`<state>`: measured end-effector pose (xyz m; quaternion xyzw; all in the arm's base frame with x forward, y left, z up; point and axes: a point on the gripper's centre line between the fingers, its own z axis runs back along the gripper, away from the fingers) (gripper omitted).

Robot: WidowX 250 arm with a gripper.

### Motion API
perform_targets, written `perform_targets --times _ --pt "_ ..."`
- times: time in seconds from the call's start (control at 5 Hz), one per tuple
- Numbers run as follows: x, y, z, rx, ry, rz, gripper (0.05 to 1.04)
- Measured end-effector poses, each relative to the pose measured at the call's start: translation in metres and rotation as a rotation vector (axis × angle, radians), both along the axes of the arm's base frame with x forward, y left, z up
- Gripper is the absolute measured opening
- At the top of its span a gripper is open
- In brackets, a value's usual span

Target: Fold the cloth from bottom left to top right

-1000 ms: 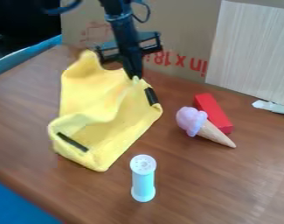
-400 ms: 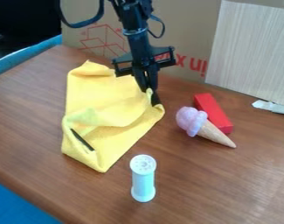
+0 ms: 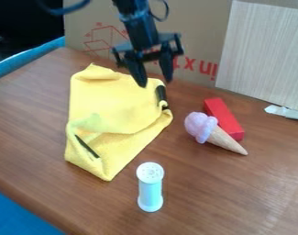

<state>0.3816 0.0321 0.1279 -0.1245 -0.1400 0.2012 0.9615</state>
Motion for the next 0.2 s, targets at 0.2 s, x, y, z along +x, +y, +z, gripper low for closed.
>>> perform_targets --times 0.2 --pt "-0.0178 0.013 0.0351 0.05 -0.107 -0.085 0.997"
